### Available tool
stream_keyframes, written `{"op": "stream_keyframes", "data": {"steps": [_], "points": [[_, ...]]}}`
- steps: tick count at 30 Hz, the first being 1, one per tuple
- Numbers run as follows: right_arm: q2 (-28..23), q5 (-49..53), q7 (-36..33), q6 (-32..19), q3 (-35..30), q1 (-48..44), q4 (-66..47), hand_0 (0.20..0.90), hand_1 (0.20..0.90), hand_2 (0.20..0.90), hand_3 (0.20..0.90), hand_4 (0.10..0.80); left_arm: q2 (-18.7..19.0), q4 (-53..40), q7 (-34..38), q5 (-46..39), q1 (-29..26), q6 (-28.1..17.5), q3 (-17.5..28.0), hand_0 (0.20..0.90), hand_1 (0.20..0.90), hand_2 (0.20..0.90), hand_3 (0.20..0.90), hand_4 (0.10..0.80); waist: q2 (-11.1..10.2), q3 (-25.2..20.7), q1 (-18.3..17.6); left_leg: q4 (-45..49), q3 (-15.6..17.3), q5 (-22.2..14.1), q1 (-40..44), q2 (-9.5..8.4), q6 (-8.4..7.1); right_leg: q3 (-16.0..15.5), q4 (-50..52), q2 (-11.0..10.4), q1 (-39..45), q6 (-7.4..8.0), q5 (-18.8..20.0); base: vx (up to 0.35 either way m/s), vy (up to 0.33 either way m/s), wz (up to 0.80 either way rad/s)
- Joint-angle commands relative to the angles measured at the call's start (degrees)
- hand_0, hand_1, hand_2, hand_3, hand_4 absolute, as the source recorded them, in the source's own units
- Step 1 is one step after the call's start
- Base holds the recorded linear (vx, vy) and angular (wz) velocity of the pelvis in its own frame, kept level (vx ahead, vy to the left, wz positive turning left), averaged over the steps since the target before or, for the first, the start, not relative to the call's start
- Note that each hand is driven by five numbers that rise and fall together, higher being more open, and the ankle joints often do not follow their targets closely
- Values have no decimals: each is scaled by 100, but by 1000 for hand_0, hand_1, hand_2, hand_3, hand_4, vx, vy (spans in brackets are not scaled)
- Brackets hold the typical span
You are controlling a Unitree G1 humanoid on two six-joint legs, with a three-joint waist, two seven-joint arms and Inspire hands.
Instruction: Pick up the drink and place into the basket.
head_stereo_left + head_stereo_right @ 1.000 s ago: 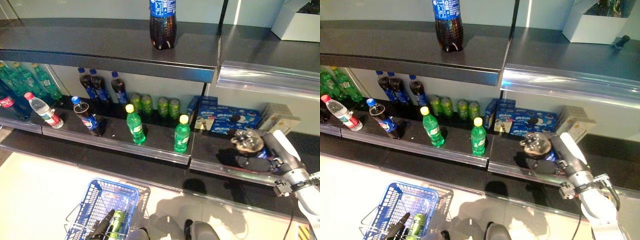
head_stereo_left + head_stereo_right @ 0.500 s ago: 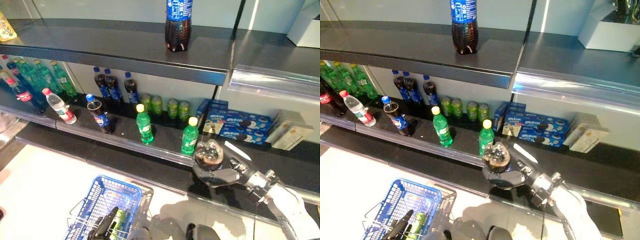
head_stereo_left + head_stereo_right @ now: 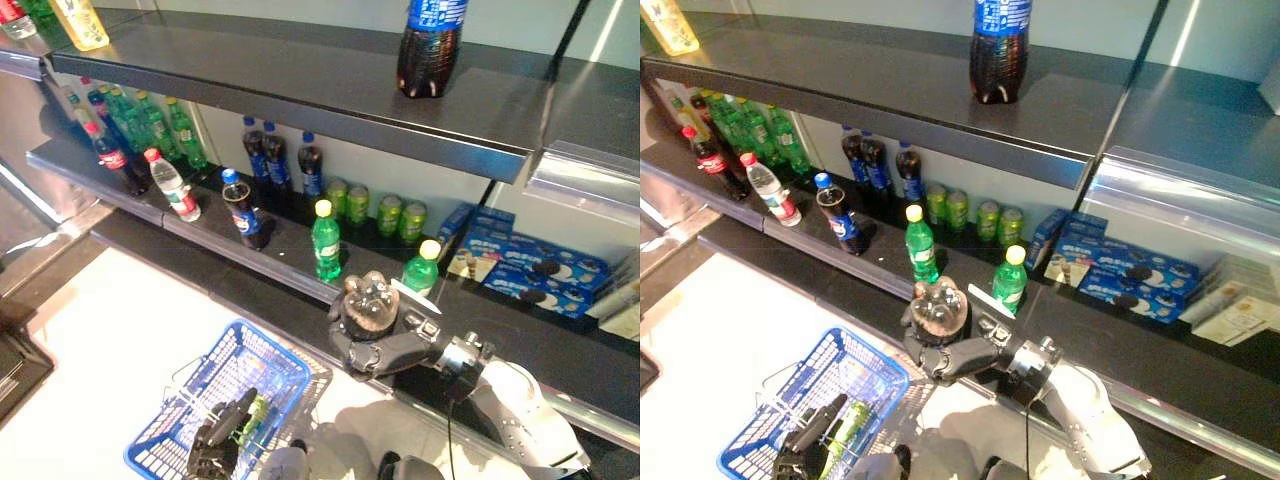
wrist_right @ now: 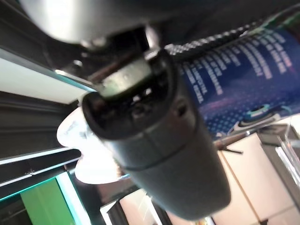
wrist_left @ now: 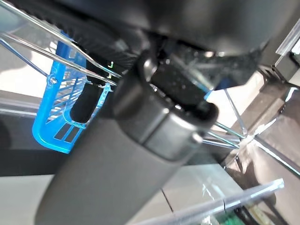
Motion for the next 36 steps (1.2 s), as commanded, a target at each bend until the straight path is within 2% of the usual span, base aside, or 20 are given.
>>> {"op": "stream_keyframes", "data": {"steps": [1,8,10,19,24,27,36], "points": [[456,509,-344,-919,-9,-838,-977,300,300,300,200,100,552,-1589,-739,387,-226,-560,-157,300,300,300,200,100,-149,-245,73,343,-202,1424,-516,95,-138,291,-920,140,892,-54,427,-9,28,37],[737,115,-1462,-1316,556,-1189,-698,300,300,300,200,100,801,-2673,-1045,599,-43,-379,-607,300,300,300,200,100,-41,-45,467,573,-583,1451,-754,-108,-97,-18,-788,75,914,-114,377,-19,17,33],[812,-75,-1908,-1359,726,-1411,-532,300,300,300,200,100,949,-3144,-1260,606,27,-177,-762,300,300,300,200,100,28,47,631,638,-758,1481,-828,-212,-89,-134,-742,43,939,-126,379,-7,46,36],[994,-236,-2819,-1509,1058,-1827,46,300,300,300,200,100,1361,-3985,-1676,648,118,49,-1049,300,300,300,200,100,91,98,1024,593,-1115,1382,-924,-474,-30,-452,-751,-43,1020,-84,406,9,11,25],[1270,-11,-3456,-1729,1231,-1941,497,300,300,300,200,100,1629,-4476,-2360,789,59,-58,-1234,300,300,300,200,100,122,119,1249,582,-1322,1266,-951,-608,-5,-641,-740,-88,1071,-64,408,20,-7,33],[1512,-45,-3711,-1940,1394,-1916,849,300,300,300,200,100,1773,-4794,-2821,481,-68,42,-1314,300,300,300,200,100,145,87,1342,554,-1424,1195,-958,-682,11,-746,-753,-125,1097,-47,415,36,19,25],[2014,-34,-4305,-2159,1720,-2033,1802,300,300,300,200,100,1799,-5411,-3624,216,-444,433,-1597,300,300,300,200,100,173,35,1525,610,-1568,1087,-1037,-779,32,-907,-719,-172,1113,-60,394,41,15,13]]}}
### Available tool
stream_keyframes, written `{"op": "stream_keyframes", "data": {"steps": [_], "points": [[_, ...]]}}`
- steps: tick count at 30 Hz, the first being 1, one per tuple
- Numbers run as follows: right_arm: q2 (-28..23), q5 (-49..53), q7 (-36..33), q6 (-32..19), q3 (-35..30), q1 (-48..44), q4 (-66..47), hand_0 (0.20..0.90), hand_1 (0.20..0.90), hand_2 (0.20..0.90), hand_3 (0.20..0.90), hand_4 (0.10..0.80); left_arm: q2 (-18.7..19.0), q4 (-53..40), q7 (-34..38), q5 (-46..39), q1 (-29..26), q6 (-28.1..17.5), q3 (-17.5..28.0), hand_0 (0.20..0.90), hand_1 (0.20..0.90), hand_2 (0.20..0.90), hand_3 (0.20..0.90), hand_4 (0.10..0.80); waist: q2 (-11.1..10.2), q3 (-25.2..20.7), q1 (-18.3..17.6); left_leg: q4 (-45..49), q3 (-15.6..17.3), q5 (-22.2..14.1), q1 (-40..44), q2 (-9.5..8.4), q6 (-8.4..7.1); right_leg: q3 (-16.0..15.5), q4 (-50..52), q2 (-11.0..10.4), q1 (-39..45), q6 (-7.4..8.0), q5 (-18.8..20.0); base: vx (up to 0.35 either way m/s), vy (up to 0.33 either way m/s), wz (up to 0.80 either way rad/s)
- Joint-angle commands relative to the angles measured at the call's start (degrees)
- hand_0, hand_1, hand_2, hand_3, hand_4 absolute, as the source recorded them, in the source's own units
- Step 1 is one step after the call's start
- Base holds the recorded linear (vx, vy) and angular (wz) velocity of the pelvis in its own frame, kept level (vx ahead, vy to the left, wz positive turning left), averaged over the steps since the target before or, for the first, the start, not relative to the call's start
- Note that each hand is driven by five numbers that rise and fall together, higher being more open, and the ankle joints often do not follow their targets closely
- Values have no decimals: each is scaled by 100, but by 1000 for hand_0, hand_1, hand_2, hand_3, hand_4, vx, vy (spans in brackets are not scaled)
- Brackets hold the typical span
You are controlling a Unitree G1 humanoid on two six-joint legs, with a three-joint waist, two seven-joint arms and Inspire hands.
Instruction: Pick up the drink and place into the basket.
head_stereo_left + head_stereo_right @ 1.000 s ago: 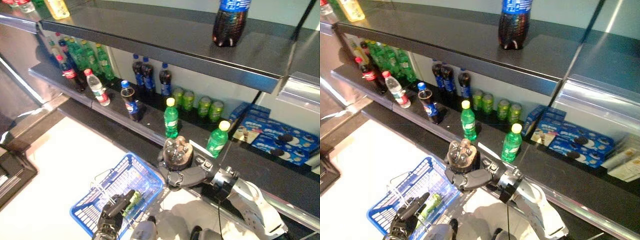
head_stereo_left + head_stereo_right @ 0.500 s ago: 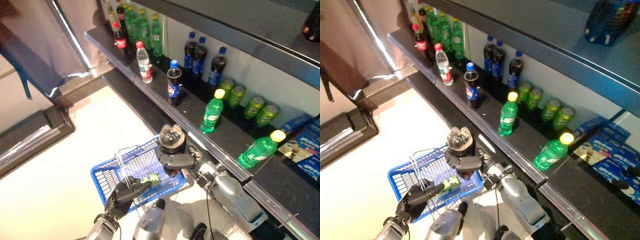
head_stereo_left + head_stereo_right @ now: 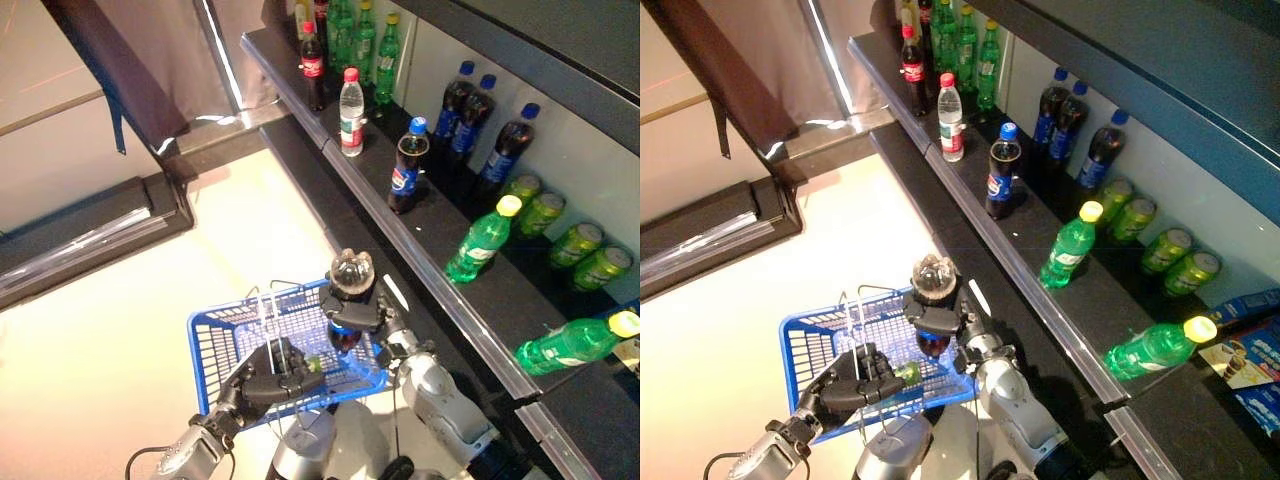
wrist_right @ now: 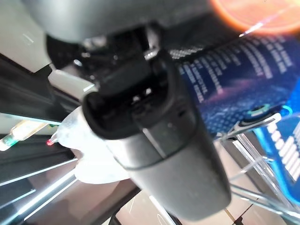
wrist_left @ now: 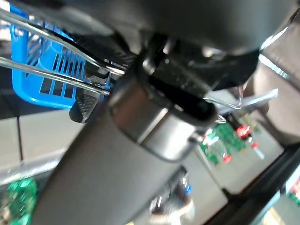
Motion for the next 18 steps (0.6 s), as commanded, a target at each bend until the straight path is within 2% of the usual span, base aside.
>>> {"op": "stream_keyframes", "data": {"steps": [1,4,5,12,18], "points": [[656,75,-176,-1162,105,-1023,-532,300,300,300,200,100,-129,-2055,-1298,-576,-582,-529,-185,300,300,300,200,100,-88,-493,-46,601,-50,775,-656,-136,-35,172,-944,217,693,-186,807,32,18,19],[741,-1,-303,-1127,116,-1101,-338,300,300,300,200,100,-141,-2123,-1388,-613,-652,-435,-212,300,300,300,200,100,-78,-477,-11,626,-79,758,-685,-159,-40,149,-926,204,688,-189,807,48,1,2],[821,-40,-503,-1077,124,-1173,-101,300,300,300,200,100,-160,-2272,-1482,-793,-682,-266,-185,300,300,300,200,100,-82,-429,71,686,-82,528,-659,-178,-52,187,-873,200,712,-163,679,102,-15,9],[1047,56,-871,-1142,-63,-1155,636,300,300,300,200,100,-174,-2769,-2228,-1286,-715,103,55,300,300,300,200,100,-65,-259,262,713,-65,339,-830,-271,-17,30,-867,155,650,-115,702,16,-14,16],[1242,784,-834,-1327,-193,-1101,1298,300,300,300,200,100,-148,-2944,-2411,-1486,-881,249,211,300,300,300,200,100,-75,-106,336,689,-53,161,-927,-300,14,-28,-865,129,558,-75,733,-21,-43,16]]}}
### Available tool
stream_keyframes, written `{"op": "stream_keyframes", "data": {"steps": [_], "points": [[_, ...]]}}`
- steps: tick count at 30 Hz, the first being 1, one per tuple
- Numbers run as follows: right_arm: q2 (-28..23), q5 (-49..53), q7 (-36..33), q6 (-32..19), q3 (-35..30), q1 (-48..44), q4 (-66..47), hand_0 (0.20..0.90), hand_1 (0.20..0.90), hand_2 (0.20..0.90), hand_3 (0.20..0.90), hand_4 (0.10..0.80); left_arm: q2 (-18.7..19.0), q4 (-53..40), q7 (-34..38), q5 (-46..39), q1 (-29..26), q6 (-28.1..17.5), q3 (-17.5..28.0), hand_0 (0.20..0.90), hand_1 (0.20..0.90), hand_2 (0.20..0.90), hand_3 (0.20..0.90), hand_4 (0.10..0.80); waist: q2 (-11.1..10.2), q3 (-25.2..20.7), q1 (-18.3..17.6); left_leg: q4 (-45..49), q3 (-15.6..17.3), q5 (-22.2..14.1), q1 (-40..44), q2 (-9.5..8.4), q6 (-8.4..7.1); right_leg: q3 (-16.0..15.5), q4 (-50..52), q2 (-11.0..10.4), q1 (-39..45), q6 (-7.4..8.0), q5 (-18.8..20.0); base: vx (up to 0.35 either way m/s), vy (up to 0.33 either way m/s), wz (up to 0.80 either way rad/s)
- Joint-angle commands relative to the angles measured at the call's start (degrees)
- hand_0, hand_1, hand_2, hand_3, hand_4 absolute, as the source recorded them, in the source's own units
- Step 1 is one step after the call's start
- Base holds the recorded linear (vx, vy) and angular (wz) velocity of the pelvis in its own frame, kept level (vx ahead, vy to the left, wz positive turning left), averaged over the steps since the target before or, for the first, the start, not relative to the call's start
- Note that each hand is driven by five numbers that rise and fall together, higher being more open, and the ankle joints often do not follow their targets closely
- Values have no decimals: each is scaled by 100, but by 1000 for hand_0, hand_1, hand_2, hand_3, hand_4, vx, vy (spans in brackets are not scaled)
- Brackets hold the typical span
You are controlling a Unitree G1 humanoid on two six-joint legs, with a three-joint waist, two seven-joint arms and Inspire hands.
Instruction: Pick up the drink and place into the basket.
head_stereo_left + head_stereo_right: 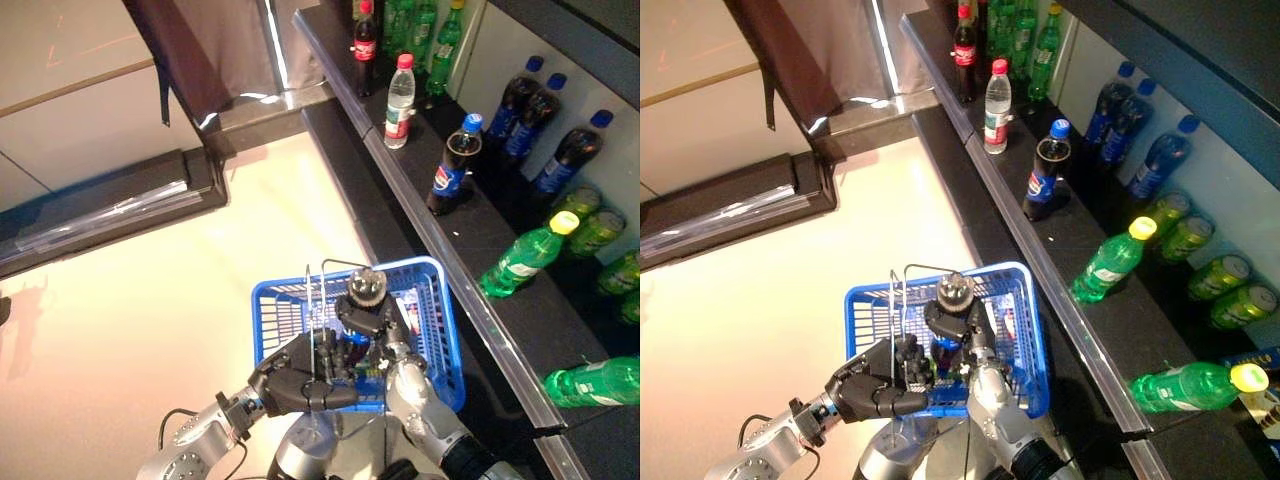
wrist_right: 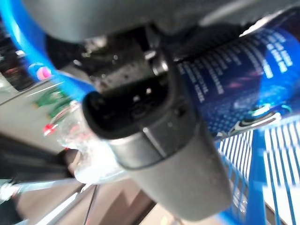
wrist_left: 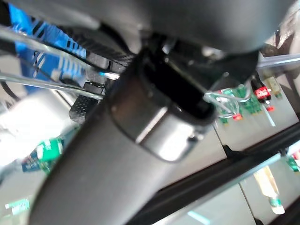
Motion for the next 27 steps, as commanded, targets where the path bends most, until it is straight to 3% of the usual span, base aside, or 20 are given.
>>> {"op": "stream_keyframes", "data": {"steps": [1,7,8,13,16,27], "points": [[588,579,116,-980,-41,-849,-444,300,300,300,200,100,-209,-2146,-1206,-997,-547,-695,204,300,300,300,200,100,-81,-104,-17,693,186,97,-697,-169,43,282,-1140,263,664,-96,1042,-25,-38,6],[741,1462,531,-564,-49,-702,-95,300,300,300,200,100,-301,-2190,-1247,-1053,-650,-609,221,300,300,300,200,100,-56,-6,-13,631,178,100,-742,-178,60,263,-1163,249,601,-78,1053,-28,-19,4],[807,2142,1008,-44,-38,-652,222,300,300,300,200,100,-307,-2226,-1410,-1075,-707,-482,226,300,300,300,200,100,-53,47,36,587,132,93,-744,-183,80,241,-1161,241,580,-62,1049,-26,-84,2],[909,2812,1520,476,73,-850,616,300,300,300,200,100,-171,-2221,-1454,-999,-900,-375,204,300,300,300,200,100,-148,127,114,549,93,109,-760,-158,74,196,-1205,282,583,-75,1072,-8,-72,8],[1000,3476,1658,639,-14,-936,700,300,300,300,200,100,-141,-2217,-1422,-1039,-962,-277,234,300,300,300,200,100,-200,138,145,532,78,105,-750,-144,78,190,-1214,301,599,-87,1065,26,-40,0],[1059,3937,1583,1242,-294,-1323,1431,300,300,300,200,100,-2,-2256,-1235,-1162,-1127,57,378,300,300,300,200,100,-423,103,315,457,22,88,-695,-123,111,175,-1246,340,660,-99,1045,30,-22,2]]}}
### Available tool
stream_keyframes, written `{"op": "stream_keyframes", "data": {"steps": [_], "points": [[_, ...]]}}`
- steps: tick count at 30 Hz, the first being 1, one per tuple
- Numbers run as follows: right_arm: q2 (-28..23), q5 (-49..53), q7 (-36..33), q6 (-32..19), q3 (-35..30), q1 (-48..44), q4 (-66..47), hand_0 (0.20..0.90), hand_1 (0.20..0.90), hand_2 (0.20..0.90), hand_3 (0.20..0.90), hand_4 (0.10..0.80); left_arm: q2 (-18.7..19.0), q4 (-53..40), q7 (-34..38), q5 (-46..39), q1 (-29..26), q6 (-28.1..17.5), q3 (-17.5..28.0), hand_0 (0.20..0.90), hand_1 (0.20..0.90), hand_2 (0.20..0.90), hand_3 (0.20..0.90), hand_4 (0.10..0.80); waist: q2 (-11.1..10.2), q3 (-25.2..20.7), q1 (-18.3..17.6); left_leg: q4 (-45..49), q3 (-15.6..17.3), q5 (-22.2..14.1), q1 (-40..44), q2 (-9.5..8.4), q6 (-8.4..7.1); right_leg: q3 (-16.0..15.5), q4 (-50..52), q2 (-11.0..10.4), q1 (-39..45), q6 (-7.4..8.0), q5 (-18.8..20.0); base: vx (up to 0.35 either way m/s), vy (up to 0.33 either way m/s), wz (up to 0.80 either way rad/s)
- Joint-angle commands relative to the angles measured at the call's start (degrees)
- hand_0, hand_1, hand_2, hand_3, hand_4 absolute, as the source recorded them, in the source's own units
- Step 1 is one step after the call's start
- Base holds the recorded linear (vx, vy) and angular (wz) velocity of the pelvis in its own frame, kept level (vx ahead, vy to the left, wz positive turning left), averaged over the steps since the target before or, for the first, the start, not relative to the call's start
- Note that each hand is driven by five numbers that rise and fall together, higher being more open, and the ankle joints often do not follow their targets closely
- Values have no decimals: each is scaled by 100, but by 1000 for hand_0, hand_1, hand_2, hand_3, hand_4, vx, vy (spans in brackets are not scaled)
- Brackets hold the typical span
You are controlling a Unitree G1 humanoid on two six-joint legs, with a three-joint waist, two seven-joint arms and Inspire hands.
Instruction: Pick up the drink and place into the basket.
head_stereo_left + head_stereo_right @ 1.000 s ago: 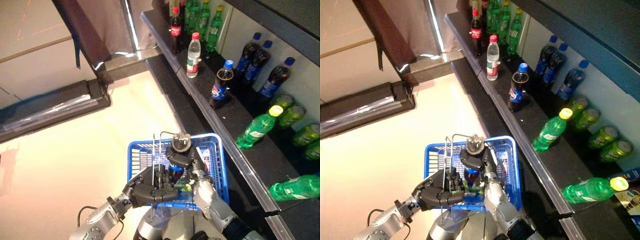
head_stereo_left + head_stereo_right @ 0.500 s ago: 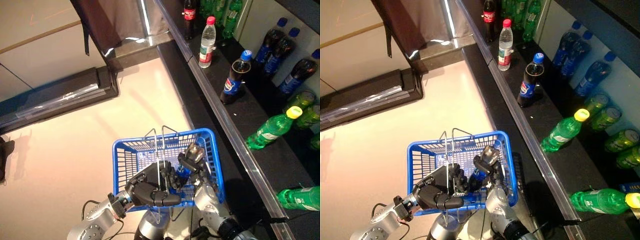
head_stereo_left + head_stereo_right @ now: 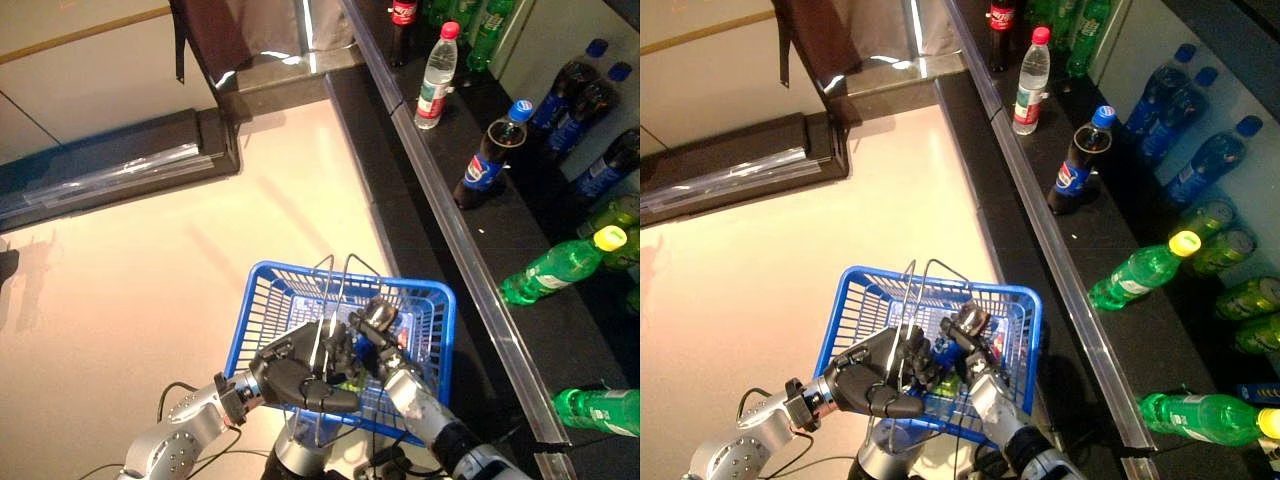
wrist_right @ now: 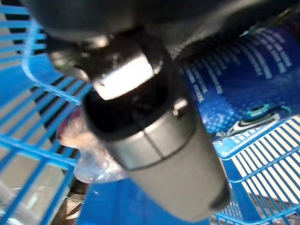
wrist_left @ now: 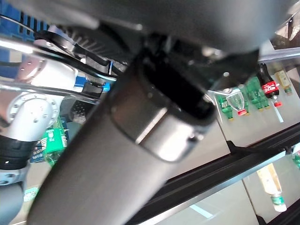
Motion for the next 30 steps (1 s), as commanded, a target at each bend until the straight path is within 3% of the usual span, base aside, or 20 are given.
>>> {"op": "stream_keyframes", "data": {"steps": [1,2,3,4,13,20,24,30], "points": [[697,389,412,179,184,-453,-372,300,300,300,200,100,-370,-2047,-954,-1176,-575,-496,230,300,300,300,200,100,-135,-179,-61,447,124,88,-452,-90,120,360,-1234,348,780,-105,1099,45,-28,11],[718,510,327,143,62,-572,-224,556,556,556,499,399,-325,-2059,-886,-1224,-609,-430,242,300,300,300,200,100,-170,-179,-24,428,105,83,-422,-89,141,352,-1232,353,799,-104,1101,51,-33,18],[736,521,310,127,31,-603,-187,599,599,599,549,449,-314,-2060,-862,-1230,-627,-418,243,300,300,300,200,100,-181,-179,-16,423,99,80,-418,-90,143,352,-1233,356,801,-102,1101,51,-41,19],[770,588,190,63,-19,-674,-153,900,900,900,900,800,-285,-2050,-805,-1257,-667,-384,244,300,300,300,200,100,-210,-176,2,413,91,75,-406,-88,148,351,-1231,365,804,-100,1102,28,-27,12],[856,691,59,-343,-223,-564,-183,900,900,900,900,800,-339,-1965,-606,-1290,-769,-200,282,300,300,300,200,100,-321,-116,-24,312,120,101,-355,-36,189,369,-1214,392,756,-69,1153,3,-5,2],[720,480,53,-532,-170,-339,-679,900,900,900,900,800,-373,-1771,-530,-1017,-716,-343,304,300,300,300,200,100,-408,-77,-124,236,193,135,-324,18,195,409,-1228,415,698,-47,1205,-1,0,1],[557,321,59,-809,-6,292,-1679,900,900,900,900,800,-466,-1626,-624,-960,-520,-506,443,300,300,300,200,100,-515,-82,-302,170,325,141,-288,93,221,486,-1250,436,627,-17,1246,-19,0,0],[193,-394,299,-699,56,1124,-3007,900,900,900,900,800,-590,-1433,-486,-763,-262,-906,503,300,300,300,200,100,-617,-115,-596,104,503,157,-226,181,242,638,-1298,465,542,45,1328,-56,15,-9]]}}
